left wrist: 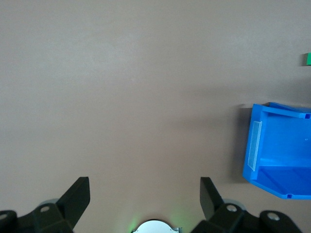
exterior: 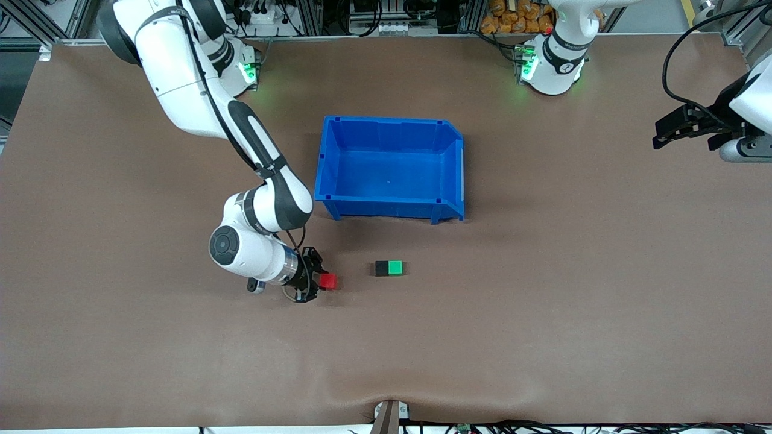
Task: Attach green and red cubes to black cube
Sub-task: 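Lower the red cube beside the black cube with the right gripper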
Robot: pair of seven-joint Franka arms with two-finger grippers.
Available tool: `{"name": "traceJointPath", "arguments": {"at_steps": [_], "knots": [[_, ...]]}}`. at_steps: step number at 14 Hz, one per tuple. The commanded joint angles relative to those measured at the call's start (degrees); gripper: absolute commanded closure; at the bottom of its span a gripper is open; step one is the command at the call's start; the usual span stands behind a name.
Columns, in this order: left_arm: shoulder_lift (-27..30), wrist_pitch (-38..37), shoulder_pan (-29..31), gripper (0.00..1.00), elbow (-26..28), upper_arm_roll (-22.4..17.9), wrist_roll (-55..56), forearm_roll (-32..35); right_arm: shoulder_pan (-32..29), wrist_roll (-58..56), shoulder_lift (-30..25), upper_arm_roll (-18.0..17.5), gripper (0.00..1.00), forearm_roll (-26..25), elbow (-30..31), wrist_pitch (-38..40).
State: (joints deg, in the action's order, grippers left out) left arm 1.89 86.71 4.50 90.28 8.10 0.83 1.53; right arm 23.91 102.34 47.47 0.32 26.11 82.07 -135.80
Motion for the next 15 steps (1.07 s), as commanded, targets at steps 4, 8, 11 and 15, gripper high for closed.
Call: {"name": "traceJointPath", "arguments": {"at_steps": [4,8,11,15], "knots": [[0.2,-0.2,0.2,0.00,-0.2,0.1,0.6,-0.6,2.5,3.7,2.6,0.4,1.00,1.0,-3.7,-0.2],[0.2,-0.2,0.3,0.00,-0.2,0.0,0.6,-0.6,3.7,4.6,3.2,0.4,1.00,1.0,-3.7,-1.4],[0.2,-0.2,0.3,0.00,-0.2,0.0,0.6,-0.6,4.8,6.1,3.2,0.4,1.00,0.9,-3.6,-1.8],[0.3,-0.3,0.3,0.00,-0.1,-0.1,0.6,-0.6,5.7,7.9,3.4,0.4,1.00,0.9,-3.7,-1.8]]}}
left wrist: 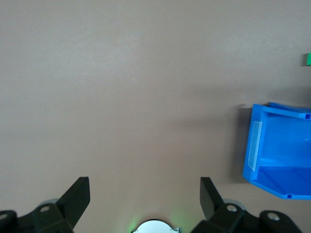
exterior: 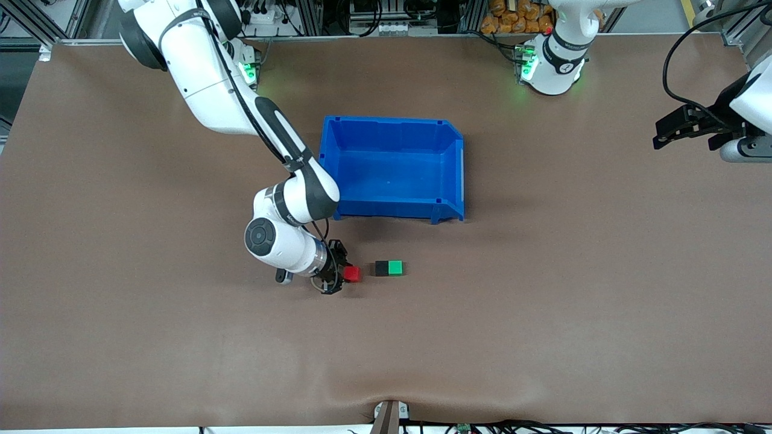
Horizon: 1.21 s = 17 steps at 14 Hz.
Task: Attach green and red cubes to black cube
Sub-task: 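Lower the red cube beside the black cube with the right gripper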
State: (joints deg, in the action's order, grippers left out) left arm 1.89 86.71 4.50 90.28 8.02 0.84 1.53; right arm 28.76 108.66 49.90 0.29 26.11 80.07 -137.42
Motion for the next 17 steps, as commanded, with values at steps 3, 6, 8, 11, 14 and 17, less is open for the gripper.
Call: {"name": "traceJointPath", "arguments": {"at_steps": [3,6,8,11,14,17], "knots": [[0.4,-0.3,0.3,0.00,-0.1,0.0,0.6,-0.6,1.7,1.8,1.0,0.5,1.00,0.9,-1.7,-0.1],[0.5,-0.4,1.0,0.00,0.0,0.1,0.5,-0.6,2.1,3.4,1.2,0.5,1.00,0.7,-1.7,-0.2],[0.5,-0.4,1.2,0.00,0.1,0.0,0.4,-0.5,2.2,3.5,1.6,0.5,1.00,0.7,-1.8,-0.7],[0.6,-0.5,1.2,0.00,0.2,0.0,0.1,-0.5,2.8,5.1,2.8,0.5,1.00,0.7,-3.2,-2.3],[0.7,-0.7,1.2,0.00,0.2,0.1,0.1,-0.5,2.9,5.5,3.2,0.5,1.00,0.7,-3.5,-2.3],[0.9,-0.8,1.2,0.00,0.2,0.0,-0.1,-0.5,3.1,5.6,3.2,0.5,1.00,0.7,-3.6,-2.3]]}}
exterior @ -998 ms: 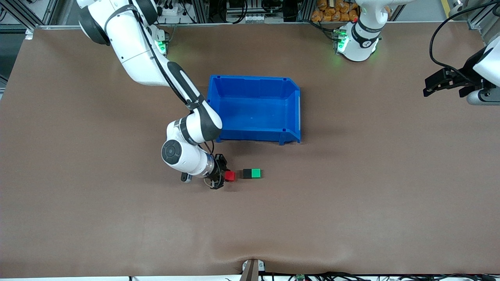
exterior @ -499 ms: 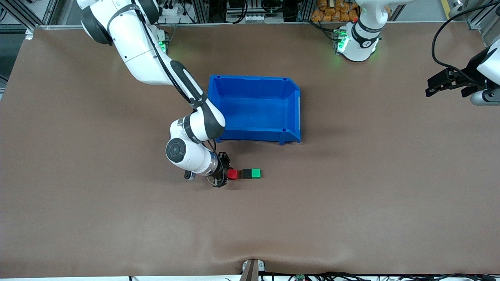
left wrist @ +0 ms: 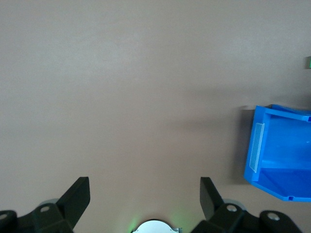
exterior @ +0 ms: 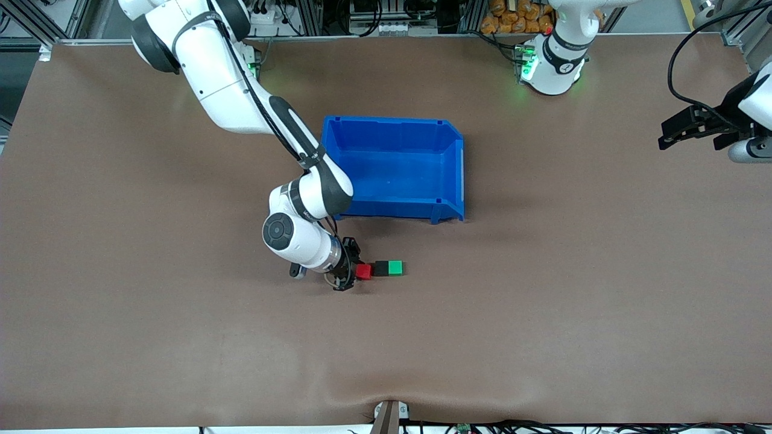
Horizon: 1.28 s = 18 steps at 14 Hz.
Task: Attach green and red cubes to black cube
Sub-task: 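Lower the red cube beside the black cube with the right gripper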
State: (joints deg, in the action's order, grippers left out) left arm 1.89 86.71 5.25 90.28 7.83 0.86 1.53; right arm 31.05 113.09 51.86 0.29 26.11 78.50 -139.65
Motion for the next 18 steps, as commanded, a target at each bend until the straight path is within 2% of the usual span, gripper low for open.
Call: {"name": "traceJointPath", "arguments": {"at_steps": [1,9,14,16,18], "knots": [[0.8,-0.8,0.5,0.00,0.2,0.3,-0.2,-0.5,0.9,1.2,1.2,0.5,1.00,0.7,-2.0,-0.1],[1.0,-1.6,0.5,0.00,0.3,0.3,-0.3,-0.5,1.6,2.0,1.3,0.5,0.99,0.6,-2.0,-0.2],[1.0,-1.6,0.5,0.00,0.4,0.3,-0.3,-0.5,1.6,2.0,1.3,0.6,0.66,0.6,-2.1,-0.2],[1.0,-1.6,0.5,0.00,0.4,0.3,-0.3,-0.5,1.6,1.9,1.2,0.7,0.48,0.3,-2.1,-0.1],[0.9,-1.6,0.5,0.00,0.5,0.3,-0.3,-0.5,1.6,1.7,1.2,0.7,0.46,0.3,-2.2,0.0]]}}
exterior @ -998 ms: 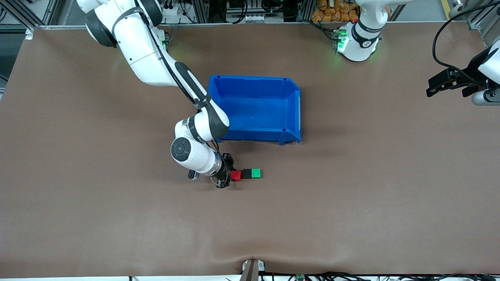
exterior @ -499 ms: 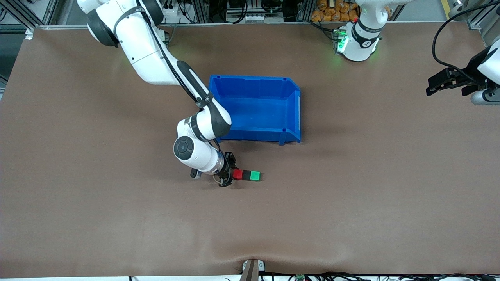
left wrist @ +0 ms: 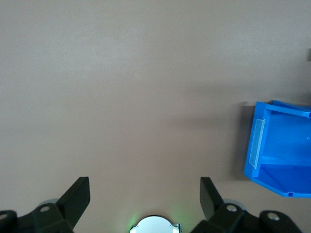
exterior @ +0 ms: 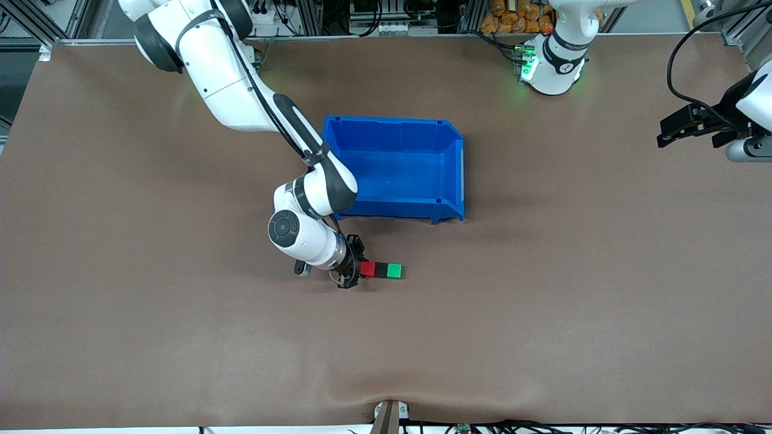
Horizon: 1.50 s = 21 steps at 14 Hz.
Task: Attach green and red cubes to black cube
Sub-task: 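Lower the red cube beside the black cube with the right gripper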
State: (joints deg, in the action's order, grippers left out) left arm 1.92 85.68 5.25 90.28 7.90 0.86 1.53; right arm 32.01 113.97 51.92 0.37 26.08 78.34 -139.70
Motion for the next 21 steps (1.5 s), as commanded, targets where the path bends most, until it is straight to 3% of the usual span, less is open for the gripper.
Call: {"name": "traceJointPath", "arguments": {"at_steps": [1,3,5,21], "knots": [[0.9,-0.6,0.5,0.00,0.4,0.2,-0.3,-0.5,0.7,0.7,1.2,0.6,0.38,0.2,-2.1,0.0],[0.9,-0.5,0.5,0.00,0.5,0.2,-0.3,-0.5,0.7,0.6,1.2,0.6,0.13,-0.9,-2.1,0.2],[0.9,-0.6,0.5,0.00,0.5,0.3,-0.3,-0.5,0.7,0.9,1.2,0.6,0.03,-2.3,-2.1,0.4],[0.6,-0.4,0.5,0.00,0.5,0.2,-0.2,-0.5,-0.3,0.5,-0.5,0.8,0.00,-2.5,-2.8,2.3]]}}
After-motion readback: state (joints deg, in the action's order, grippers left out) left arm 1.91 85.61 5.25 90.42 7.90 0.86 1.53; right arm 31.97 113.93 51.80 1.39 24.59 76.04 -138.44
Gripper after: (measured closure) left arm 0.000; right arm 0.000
